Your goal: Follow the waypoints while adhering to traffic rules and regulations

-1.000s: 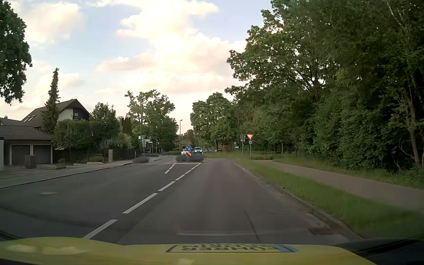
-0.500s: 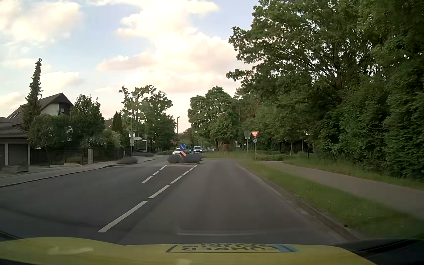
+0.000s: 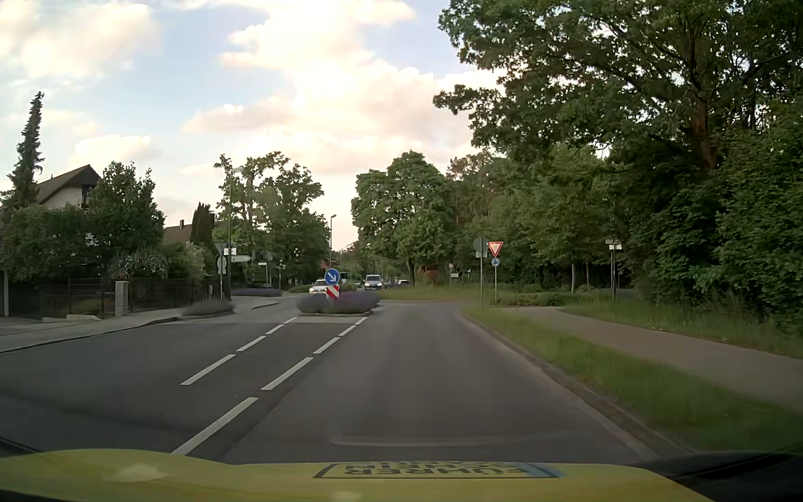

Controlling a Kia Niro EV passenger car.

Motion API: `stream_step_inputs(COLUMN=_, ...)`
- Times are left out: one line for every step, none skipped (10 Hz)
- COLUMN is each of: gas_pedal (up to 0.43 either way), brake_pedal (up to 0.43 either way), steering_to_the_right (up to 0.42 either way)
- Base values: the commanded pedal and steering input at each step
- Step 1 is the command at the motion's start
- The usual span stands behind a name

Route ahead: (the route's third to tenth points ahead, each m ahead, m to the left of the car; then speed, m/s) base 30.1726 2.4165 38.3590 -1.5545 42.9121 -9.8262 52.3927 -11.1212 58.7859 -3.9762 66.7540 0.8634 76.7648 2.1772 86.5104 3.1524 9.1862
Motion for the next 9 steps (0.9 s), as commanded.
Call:
stream_step_inputs(gas_pedal=0.000, brake_pedal=0.165, steering_to_the_right=-0.002)
stream_step_inputs(gas_pedal=0.000, brake_pedal=0.165, steering_to_the_right=-0.002)
stream_step_inputs(gas_pedal=0.000, brake_pedal=0.165, steering_to_the_right=-0.002)
stream_step_inputs(gas_pedal=0.000, brake_pedal=0.146, steering_to_the_right=-0.002)
stream_step_inputs(gas_pedal=0.000, brake_pedal=0.140, steering_to_the_right=-0.002)
stream_step_inputs(gas_pedal=0.000, brake_pedal=0.140, steering_to_the_right=-0.002)
stream_step_inputs(gas_pedal=0.000, brake_pedal=0.140, steering_to_the_right=-0.002)
stream_step_inputs(gas_pedal=0.000, brake_pedal=0.134, steering_to_the_right=-0.002)
stream_step_inputs(gas_pedal=0.000, brake_pedal=0.134, steering_to_the_right=0.000)
